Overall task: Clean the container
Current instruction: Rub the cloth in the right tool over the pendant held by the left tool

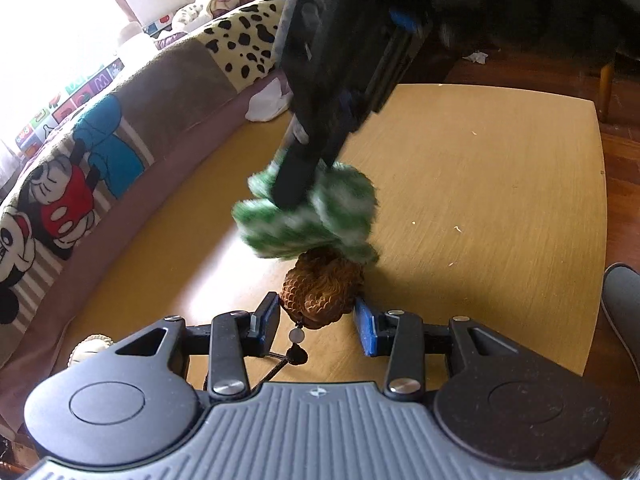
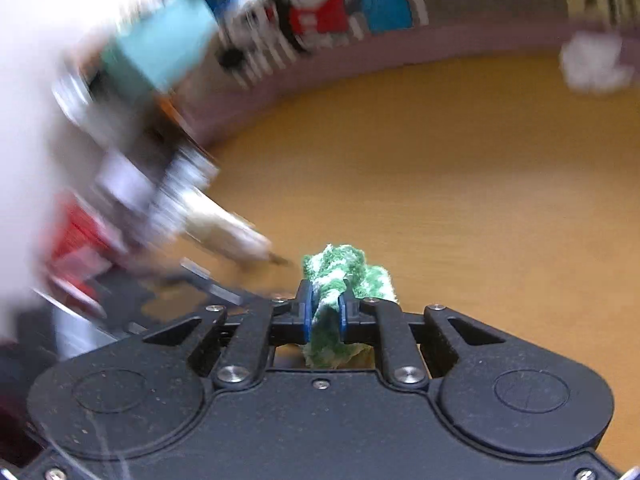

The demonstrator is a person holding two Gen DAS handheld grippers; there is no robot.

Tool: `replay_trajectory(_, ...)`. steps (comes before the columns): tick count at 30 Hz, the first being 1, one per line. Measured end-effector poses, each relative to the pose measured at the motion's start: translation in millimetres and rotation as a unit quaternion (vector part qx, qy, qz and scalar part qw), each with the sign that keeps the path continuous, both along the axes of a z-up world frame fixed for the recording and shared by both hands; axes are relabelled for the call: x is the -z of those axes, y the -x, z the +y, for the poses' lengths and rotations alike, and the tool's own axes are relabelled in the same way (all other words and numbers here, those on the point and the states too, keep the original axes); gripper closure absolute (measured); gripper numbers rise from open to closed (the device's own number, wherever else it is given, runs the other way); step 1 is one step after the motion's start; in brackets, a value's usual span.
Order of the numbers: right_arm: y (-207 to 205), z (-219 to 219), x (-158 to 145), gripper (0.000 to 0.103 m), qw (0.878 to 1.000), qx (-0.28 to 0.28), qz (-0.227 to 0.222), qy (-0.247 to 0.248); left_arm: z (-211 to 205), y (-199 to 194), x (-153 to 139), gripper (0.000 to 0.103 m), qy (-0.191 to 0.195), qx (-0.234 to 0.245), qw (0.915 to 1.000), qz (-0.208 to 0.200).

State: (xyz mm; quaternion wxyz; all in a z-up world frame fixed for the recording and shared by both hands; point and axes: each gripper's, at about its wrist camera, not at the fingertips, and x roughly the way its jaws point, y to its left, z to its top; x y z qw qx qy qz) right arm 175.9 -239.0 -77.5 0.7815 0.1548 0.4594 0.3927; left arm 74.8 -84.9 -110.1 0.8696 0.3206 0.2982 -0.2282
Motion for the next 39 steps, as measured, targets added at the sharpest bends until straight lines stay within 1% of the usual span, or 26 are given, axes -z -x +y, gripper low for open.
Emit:
replay_trajectory(2, -1, -2, 0, 0.091, 1.0, 0.0, 0.004, 0.001, 0, -1, 0, 0.065, 0.0, 0.0, 1.0, 0.001)
replay_trajectory(6, 0, 1, 15, 0.091, 0.996, 0.008, -0.006, 0.09, 1, -2, 1, 0.065, 0.0, -0.003, 1.0, 0.005)
replay_trajectory(8, 5, 9, 19, 0.09, 0.987, 0.005, -0.036, 0.154, 1, -2, 1, 0.065, 0.0, -0.003, 1.0, 0.006)
replay_trajectory(9, 6, 9, 19, 0.089, 0.984, 0.003, -0.047, 0.169, 0, -3, 1, 0.065, 0.0, -0.003, 1.0, 0.006)
replay_trajectory(10, 7, 8, 17, 0.086, 0.985, 0.005, -0.048, 0.168, 2, -1, 3, 0.065, 0.0, -0.004, 1.0, 0.005)
replay_trajectory(11, 7, 5, 15, 0.077, 0.985, 0.009, -0.049, 0.164, 3, 0, 6, 0.065, -0.001, -0.005, 1.0, 0.005)
replay_trajectory(12, 8, 3, 12, 0.074, 0.985, 0.012, -0.052, 0.162, 3, 0, 6, 0.065, -0.001, -0.005, 1.0, 0.006)
replay_trajectory(15, 6, -6, 7, 0.071, 0.986, 0.019, -0.056, 0.155, 5, 1, 8, 0.065, -0.001, -0.005, 1.0, 0.005)
replay_trajectory(16, 5, -10, 6, 0.07, 0.988, 0.02, -0.05, 0.143, 4, 2, 7, 0.065, -0.001, -0.006, 1.0, 0.004)
replay_trajectory(19, 0, -12, 17, 0.06, 0.995, 0.02, -0.015, 0.1, 1, 3, 4, 0.065, -0.003, -0.006, 1.0, 0.004)
replay_trajectory(20, 0, -12, 20, 0.058, 0.996, 0.018, -0.004, 0.09, 1, 3, 4, 0.065, -0.003, -0.006, 1.0, 0.004)
replay_trajectory(21, 1, -9, 21, 0.058, 0.996, 0.015, 0.0, 0.089, -1, 2, 3, 0.065, -0.003, -0.006, 1.0, 0.004)
replay_trajectory(23, 6, -1, 22, 0.055, 0.995, 0.003, -0.011, 0.1, -2, 1, 2, 0.065, -0.003, -0.005, 1.0, 0.003)
replay_trajectory(27, 14, 15, 22, 0.055, 0.991, -0.02, -0.042, 0.128, 0, 0, 1, 0.065, -0.006, -0.002, 1.0, 0.005)
replay_trajectory(28, 13, 15, 25, 0.056, 0.991, -0.018, -0.037, 0.124, 1, 0, 1, 0.065, -0.006, -0.002, 1.0, 0.005)
replay_trajectory(29, 12, 14, 27, 0.059, 0.993, -0.014, -0.029, 0.116, 1, 0, 1, 0.065, -0.006, -0.002, 1.0, 0.005)
replay_trajectory(31, 8, 12, 32, 0.06, 0.995, -0.005, -0.016, 0.103, 1, 0, 1, 0.065, -0.005, -0.003, 1.0, 0.006)
replay_trajectory(32, 7, 11, 34, 0.062, 0.995, -0.005, -0.016, 0.102, 1, 0, 1, 0.065, -0.004, -0.003, 1.0, 0.006)
replay_trajectory(33, 7, 10, 36, 0.067, 0.995, -0.004, -0.013, 0.095, 1, 0, 1, 0.065, -0.005, -0.003, 1.0, 0.006)
replay_trajectory(34, 5, 7, 37, 0.081, 0.997, 0.001, -0.003, 0.083, 1, -1, 1, 0.065, -0.004, -0.004, 1.0, 0.006)
replay_trajectory(35, 4, 5, 38, 0.083, 0.997, 0.005, 0.004, 0.074, 1, -2, 1, 0.065, -0.004, -0.005, 1.0, 0.007)
replay_trajectory(37, 4, 2, 36, 0.087, 0.997, 0.011, 0.002, 0.073, 0, -3, 1, 0.065, -0.002, -0.006, 0.9999, 0.008)
replay_trajectory(39, 3, -2, 31, 0.088, 0.998, 0.017, 0.0, 0.066, 0, -4, 1, 0.065, -0.002, -0.007, 0.9999, 0.01)
